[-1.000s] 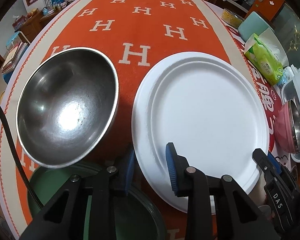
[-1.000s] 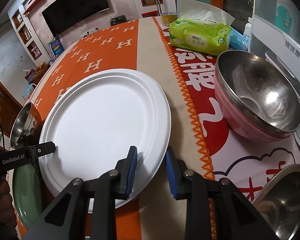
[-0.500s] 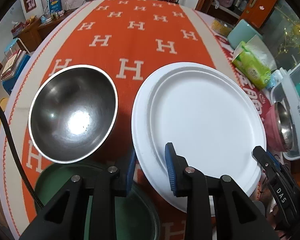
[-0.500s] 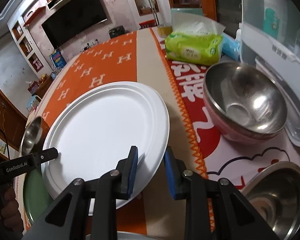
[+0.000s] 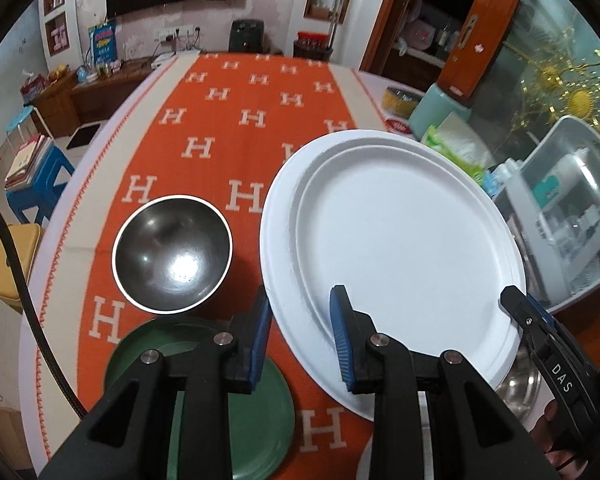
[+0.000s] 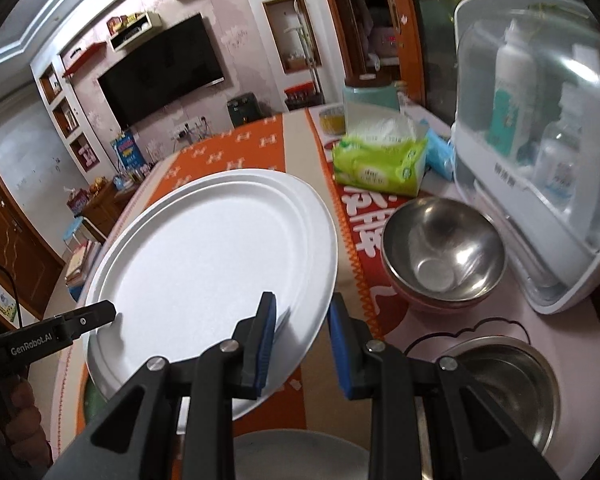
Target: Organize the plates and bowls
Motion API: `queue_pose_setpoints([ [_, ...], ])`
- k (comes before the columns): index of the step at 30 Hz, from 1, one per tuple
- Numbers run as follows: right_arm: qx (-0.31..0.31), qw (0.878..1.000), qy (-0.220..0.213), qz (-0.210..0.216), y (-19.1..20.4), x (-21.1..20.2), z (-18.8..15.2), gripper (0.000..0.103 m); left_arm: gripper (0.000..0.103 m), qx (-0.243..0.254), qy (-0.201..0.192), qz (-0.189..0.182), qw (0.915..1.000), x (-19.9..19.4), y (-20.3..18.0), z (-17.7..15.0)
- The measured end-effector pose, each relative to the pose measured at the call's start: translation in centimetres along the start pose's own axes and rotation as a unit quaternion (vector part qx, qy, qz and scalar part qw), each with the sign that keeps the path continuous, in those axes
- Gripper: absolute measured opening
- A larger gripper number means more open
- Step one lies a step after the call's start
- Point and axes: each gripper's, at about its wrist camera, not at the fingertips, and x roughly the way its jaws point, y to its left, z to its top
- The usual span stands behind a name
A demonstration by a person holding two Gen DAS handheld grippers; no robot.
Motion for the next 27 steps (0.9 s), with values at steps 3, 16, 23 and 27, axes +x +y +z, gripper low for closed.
queue_pose_setpoints([
  [3,0.001,1.000,-0.014,0.004,0.2,-1.7,0.0,0.026,0.027,0.005,-0.017,-0.005,0.9998,-2.2,-0.2,-0.4],
  [16,-0.001,0.997,-0.071,0.024,1.3,-10.4,-1.9,0.026,0.027,0.013,-0.071,-0.011,0.9974,-11.0,-0.8,-4.2],
  [23,-0.010,0.995,-0.090,0.032,2.3,-15.0,-4.1,0.026,0.028,0.017,-0.107,-0.008,0.9940,-16.8,-1.0,-7.8],
  [27,-0.020,0.995,-0.098,0.031,2.8,-17.8,-5.3,0.026,0.028,0.020,-0.125,-0.012,0.9919,-19.9,-1.1,-10.0],
])
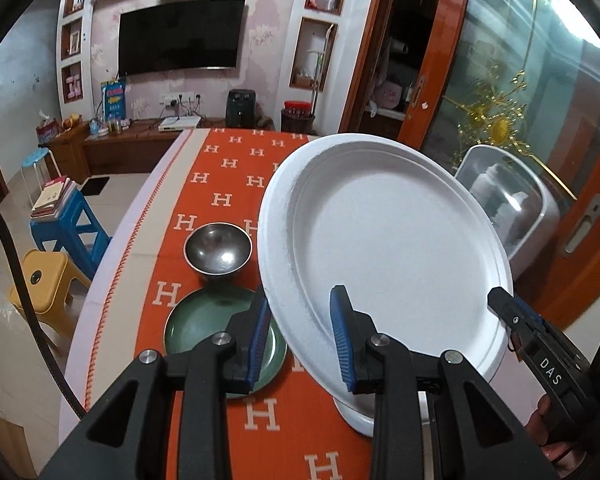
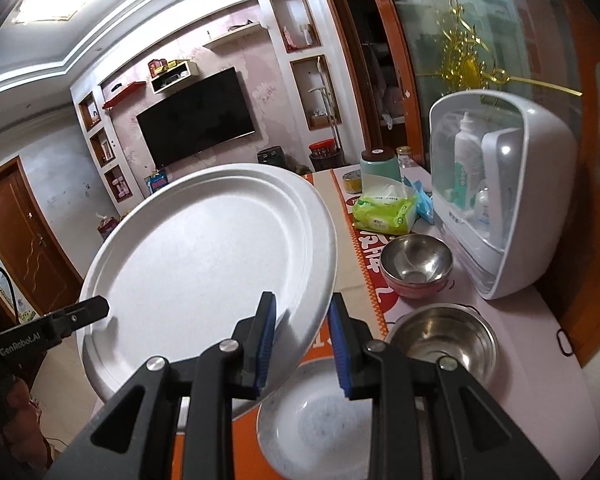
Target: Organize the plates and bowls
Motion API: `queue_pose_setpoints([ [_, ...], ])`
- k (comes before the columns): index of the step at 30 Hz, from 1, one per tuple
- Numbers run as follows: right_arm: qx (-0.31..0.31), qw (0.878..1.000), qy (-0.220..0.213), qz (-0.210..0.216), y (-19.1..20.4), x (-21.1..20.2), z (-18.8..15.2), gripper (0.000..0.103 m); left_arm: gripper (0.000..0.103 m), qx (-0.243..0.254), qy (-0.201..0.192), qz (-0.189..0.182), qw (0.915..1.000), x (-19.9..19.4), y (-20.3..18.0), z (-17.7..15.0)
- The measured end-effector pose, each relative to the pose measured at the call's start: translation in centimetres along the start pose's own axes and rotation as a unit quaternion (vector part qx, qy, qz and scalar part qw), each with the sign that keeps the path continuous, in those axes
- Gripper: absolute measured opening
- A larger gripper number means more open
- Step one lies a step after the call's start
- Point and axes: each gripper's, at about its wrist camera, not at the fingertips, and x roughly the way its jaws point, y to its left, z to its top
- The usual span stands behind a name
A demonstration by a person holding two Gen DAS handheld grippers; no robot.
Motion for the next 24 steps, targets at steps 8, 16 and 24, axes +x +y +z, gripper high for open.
queue_pose_setpoints([
  [8,-0.023,1.000,-0.009,-0.018,1.3,-5.0,-1.8,0.026,0.028,0.001,-0.007,-0.023,0.9997,-4.5,0.0,-3.7],
  [16,-0.022,0.999,0.022,-0.036,2.5,-7.4,-4.8,0.026,0.028,0.013,0.027,-0.039,0.9988,-7.1,1.2,-7.4],
  [24,-0.020,0.996,0.057,-0.064,4.3,-9.0,-8.2,0.027,0.028,0.024,0.080,-0.048,0.9954,-7.9,3.1,-10.7],
])
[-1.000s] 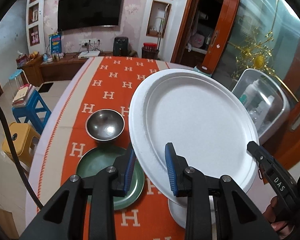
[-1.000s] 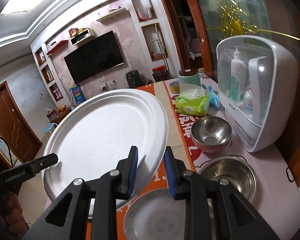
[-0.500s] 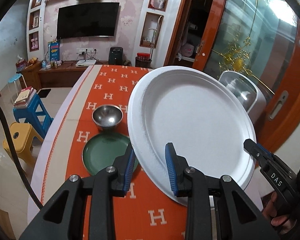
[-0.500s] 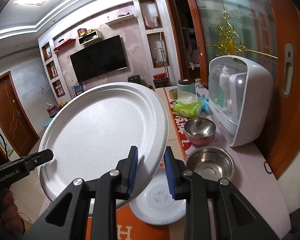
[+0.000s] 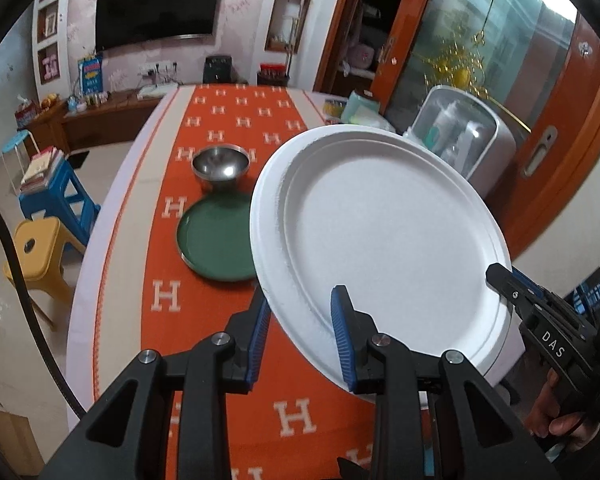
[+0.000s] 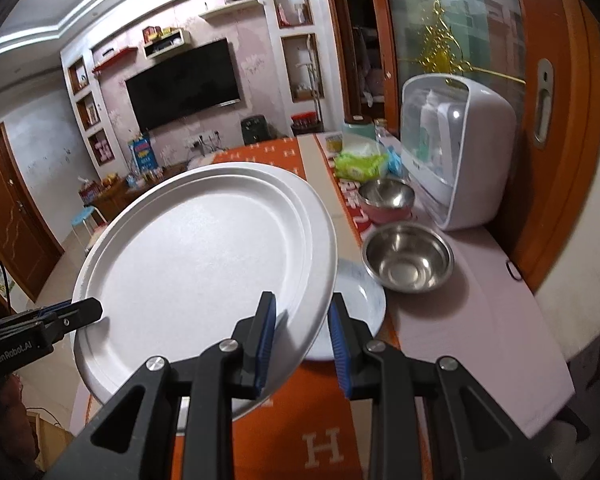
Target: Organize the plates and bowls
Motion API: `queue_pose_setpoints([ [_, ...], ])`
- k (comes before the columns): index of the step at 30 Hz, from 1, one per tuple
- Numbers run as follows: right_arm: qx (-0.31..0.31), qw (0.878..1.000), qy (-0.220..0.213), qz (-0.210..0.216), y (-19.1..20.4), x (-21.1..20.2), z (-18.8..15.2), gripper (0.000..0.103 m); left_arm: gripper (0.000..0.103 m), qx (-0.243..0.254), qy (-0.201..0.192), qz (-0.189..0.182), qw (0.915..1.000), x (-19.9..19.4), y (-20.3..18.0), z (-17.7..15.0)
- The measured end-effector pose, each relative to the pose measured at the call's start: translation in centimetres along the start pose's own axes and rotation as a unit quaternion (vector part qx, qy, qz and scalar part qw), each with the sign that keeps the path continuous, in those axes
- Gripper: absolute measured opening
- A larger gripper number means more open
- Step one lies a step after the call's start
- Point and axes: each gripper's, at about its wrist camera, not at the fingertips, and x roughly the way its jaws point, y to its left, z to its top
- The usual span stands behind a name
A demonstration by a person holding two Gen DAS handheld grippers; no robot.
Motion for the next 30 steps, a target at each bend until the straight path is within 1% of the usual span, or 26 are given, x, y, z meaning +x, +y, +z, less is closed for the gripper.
queue_pose_setpoints([
  [5,0.008,0.999,0.029,-0.019,1.1,-0.3,-2.5,0.027,0.029,0.004,0.027,-0.011,0.9996,0.4,1.5,-2.0],
  [13,0.016,0.996,0.079,-0.049,2.5,0.7,-6.1,0.028,0.029,0.006,0.075,-0.024,0.9969,3.0,3.7,-4.8],
  [23,0.021,0.986,0.146,-0.079,3.4,4.0,-10.5,0.028,0.030,0.018,0.148,-0.034,0.9883,8.1,5.7,-8.4],
  [30,0.030,0.978,0.182,-0.093,3.0,6.1,-12.7,0.029,0.030,0.037,0.173,-0.039,0.9834,10.5,5.8,-9.8],
])
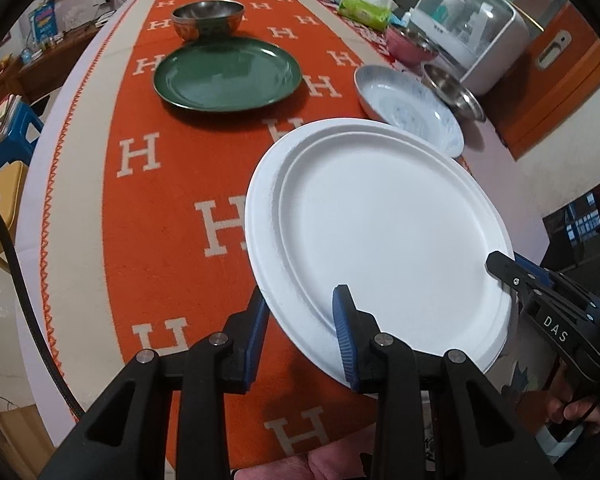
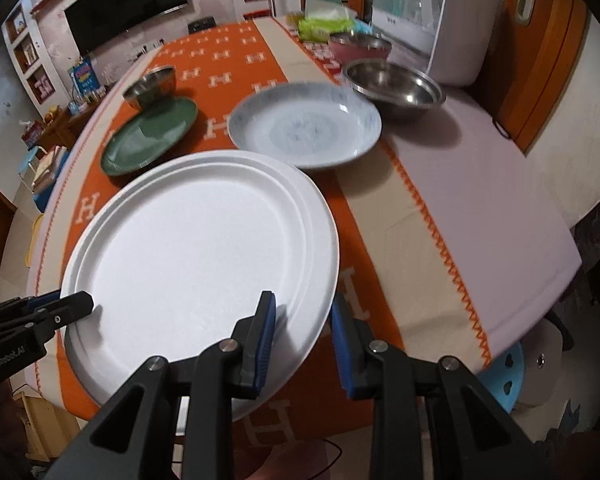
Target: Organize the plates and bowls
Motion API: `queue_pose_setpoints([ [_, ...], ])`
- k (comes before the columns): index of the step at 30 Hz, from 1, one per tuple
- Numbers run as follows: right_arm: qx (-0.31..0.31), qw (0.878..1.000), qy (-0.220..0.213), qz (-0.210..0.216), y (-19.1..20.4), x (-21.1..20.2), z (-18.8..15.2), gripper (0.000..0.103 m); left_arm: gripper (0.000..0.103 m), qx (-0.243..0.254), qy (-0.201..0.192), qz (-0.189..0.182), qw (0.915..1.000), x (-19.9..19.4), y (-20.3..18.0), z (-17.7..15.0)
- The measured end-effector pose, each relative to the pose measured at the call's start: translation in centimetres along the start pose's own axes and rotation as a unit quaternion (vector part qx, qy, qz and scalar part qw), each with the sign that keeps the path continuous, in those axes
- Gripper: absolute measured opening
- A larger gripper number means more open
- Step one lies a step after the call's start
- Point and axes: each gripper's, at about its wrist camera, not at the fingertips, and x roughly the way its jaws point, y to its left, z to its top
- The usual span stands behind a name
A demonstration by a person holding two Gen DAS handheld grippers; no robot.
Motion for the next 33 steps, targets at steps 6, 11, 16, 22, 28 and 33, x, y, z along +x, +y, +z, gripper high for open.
queue_pose_setpoints([
  [6,0.005,1.000,0.020,-0.005,-0.3,1.5,-0.9,0.029,0.031,0.002,0.023,-0.005,0.9997,1.5,0.1,-0.3],
  [11,0.011,0.999,0.036,-0.003,-0.7,2.4,-0.9,0.029,0.031,-0.007,0.032,-0.012,0.9994,2.1,0.4,-0.9],
  [16,0.008,0.999,0.033,-0.018,-0.8,2.1,-0.9,0.037,0.034,-0.001,0.037,0.019,0.9991,2.1,0.4,-1.1],
  [22,0.022,0.999,0.010,-0.024,-1.2,0.1,-0.8,0.048,0.054,-0.009,-0.003,0.018,0.9998,-0.4,0.7,-0.9],
  [28,0.037,0.999,-0.015,-0.013,-1.3,-2.3,-1.3,0.054,0.066,0.001,-0.047,0.003,0.9989,-3.3,-0.1,-0.5],
  [33,0.051,0.997,-0.051,0.005,-1.7,-4.5,-1.5,0.060,0.080,0.024,-0.081,-0.008,0.9964,-5.6,-1.5,-0.1],
])
